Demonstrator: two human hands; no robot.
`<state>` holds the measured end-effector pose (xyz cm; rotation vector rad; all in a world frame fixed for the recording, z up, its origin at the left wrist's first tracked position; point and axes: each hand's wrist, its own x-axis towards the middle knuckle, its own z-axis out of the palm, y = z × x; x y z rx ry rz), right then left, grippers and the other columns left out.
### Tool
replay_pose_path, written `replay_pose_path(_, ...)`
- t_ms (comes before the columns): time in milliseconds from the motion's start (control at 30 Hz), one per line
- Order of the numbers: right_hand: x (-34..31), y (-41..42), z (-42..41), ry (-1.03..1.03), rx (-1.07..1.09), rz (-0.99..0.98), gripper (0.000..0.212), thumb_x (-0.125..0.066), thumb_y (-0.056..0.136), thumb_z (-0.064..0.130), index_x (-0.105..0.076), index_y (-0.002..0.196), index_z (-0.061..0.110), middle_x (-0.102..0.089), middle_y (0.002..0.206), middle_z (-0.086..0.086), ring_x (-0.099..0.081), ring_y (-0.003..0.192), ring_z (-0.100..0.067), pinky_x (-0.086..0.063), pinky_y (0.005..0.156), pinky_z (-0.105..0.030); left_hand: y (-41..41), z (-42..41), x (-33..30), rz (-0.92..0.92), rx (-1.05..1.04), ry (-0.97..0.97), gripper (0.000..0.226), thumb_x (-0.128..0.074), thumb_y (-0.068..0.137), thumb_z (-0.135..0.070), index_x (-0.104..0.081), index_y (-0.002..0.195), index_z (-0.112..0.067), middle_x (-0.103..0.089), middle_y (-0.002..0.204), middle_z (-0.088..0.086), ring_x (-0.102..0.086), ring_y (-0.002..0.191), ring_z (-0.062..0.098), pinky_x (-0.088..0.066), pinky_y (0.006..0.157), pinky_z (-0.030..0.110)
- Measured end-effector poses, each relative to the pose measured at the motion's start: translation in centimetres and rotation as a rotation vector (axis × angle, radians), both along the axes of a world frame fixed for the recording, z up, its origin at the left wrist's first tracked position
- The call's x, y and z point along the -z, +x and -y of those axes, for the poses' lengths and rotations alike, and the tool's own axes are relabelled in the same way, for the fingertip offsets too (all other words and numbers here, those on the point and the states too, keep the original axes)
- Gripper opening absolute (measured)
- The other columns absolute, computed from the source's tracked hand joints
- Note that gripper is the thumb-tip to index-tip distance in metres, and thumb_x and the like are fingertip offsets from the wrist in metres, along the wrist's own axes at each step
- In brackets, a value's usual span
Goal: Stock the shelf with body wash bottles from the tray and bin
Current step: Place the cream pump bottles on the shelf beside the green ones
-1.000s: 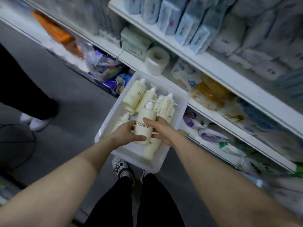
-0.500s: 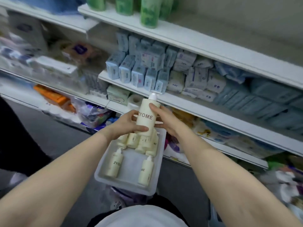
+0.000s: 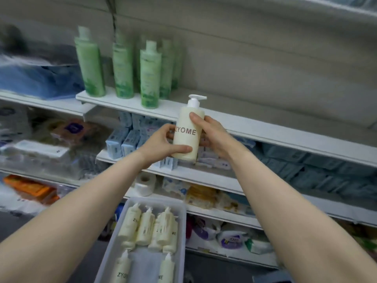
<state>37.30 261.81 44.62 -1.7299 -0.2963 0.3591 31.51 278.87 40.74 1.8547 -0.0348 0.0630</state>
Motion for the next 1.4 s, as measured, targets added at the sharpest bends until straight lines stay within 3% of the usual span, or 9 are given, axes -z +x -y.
replay_pose_path(167, -4.6, 4.5, 1.0, -0.010, -0.001, 0.097, 0.046, -0.068, 0.091, 0.042, -0.058, 0.127, 0.016, -0.073, 0.115, -0.002, -0.073, 0.099, -0.017, -0.060, 0.086, -0.041, 4.8, 1.2, -4.1, 0.084, -0.030, 0.001, 0.069, -0.086, 0.069, -0.030, -0.053, 0.129, -0.021, -0.065, 0.110, -0.002, -0.065, 0.098, 0.011, -0.058, 0.082, 0.033)
replay_pose_path(467, -6.5, 14.9, 1.6, -0.026, 0.056, 0.153, 0.060, -0.080, 0.082, 0.038, -0.050, 0.127, 0.012, -0.068, 0.117, -0.007, -0.073, 0.096, -0.021, -0.061, 0.072, -0.035, 14.3, 3.2, -6.3, 0.064, -0.103, 0.076, 0.070, -0.087, 0.067, -0.028, -0.053, 0.128, -0.019, -0.065, 0.117, -0.005, -0.062, 0.104, 0.012, -0.052, 0.092, 0.034)
replay_pose_path(600, -6.1, 19.3, 0.8, -0.033, 0.088, 0.214, 0.054, -0.084, 0.076, 0.031, -0.055, 0.119, 0.017, -0.070, 0.111, -0.005, -0.072, 0.096, -0.023, -0.061, 0.084, -0.045, 18.3, 3.8, -5.9, 0.015, -0.187, 0.058, 0.055, -0.083, 0.073, -0.020, -0.044, 0.111, -0.024, -0.061, 0.116, -0.003, -0.059, 0.102, 0.015, -0.050, 0.087, 0.032)
replay_pose_path(700, -5.9, 22.2, -0.1, -0.036, 0.065, 0.231, 0.059, -0.087, 0.072, 0.030, -0.055, 0.120, 0.018, -0.068, 0.116, -0.004, -0.069, 0.103, -0.025, -0.058, 0.089, -0.050, 21.4, 3.5, -5.1, -0.053, -0.228, 0.026, 0.044, -0.080, 0.076, -0.013, -0.051, 0.108, -0.018, -0.063, 0.116, 0.002, -0.059, 0.109, 0.020, -0.049, 0.096, 0.037)
replay_pose_path(833, -5.0, 25.6, -1.0, -0.001, -0.013, 0.234, 0.063, -0.086, 0.075, 0.023, -0.051, 0.127, 0.017, -0.065, 0.124, -0.005, -0.065, 0.111, -0.025, -0.055, 0.094, -0.052, 24.9, 2.9, -4.0, -0.046, -0.287, 0.014, 0.061, -0.086, 0.067, -0.021, -0.052, 0.117, -0.027, -0.063, 0.124, 0.000, -0.059, 0.117, 0.022, -0.047, 0.102, 0.044)
replay_pose_path(967, -4.4, 28.2, -1.7, 0.069, -0.037, 0.172, 0.064, -0.083, 0.079, 0.016, -0.048, 0.132, 0.017, -0.062, 0.129, -0.005, -0.065, 0.111, -0.024, -0.059, 0.082, -0.043, 27.3, 3.0, -4.4, 0.095, -0.298, 0.136, 0.076, -0.081, 0.072, -0.007, -0.043, 0.137, -0.015, -0.057, 0.133, 0.007, -0.054, 0.122, 0.024, -0.045, 0.103, 0.044)
replay_pose_path(1067, -4.2, 29.4, -2.0, 0.097, -0.057, 0.161, 0.062, -0.081, 0.081, 0.014, -0.047, 0.134, 0.017, -0.061, 0.130, -0.004, -0.065, 0.111, -0.022, -0.056, 0.069, -0.032, 28.6, 2.9, -4.4, 0.107, -0.329, 0.208, 0.074, -0.079, 0.076, -0.013, -0.040, 0.140, -0.015, -0.057, 0.135, 0.010, -0.055, 0.122, 0.029, -0.045, 0.103, 0.047)
replay_pose_path(1400, -3.7, 32.0, -2.5, 0.140, -0.064, 0.142, 0.071, -0.083, 0.078, 0.012, -0.046, 0.139, 0.015, -0.061, 0.133, -0.011, -0.063, 0.118, -0.031, -0.054, 0.093, -0.058, 31.3, 2.3, -3.4, 0.146, -0.366, 0.156, 0.074, -0.081, 0.072, -0.011, -0.042, 0.135, -0.016, -0.060, 0.129, 0.007, -0.058, 0.116, 0.028, -0.048, 0.098, 0.047)
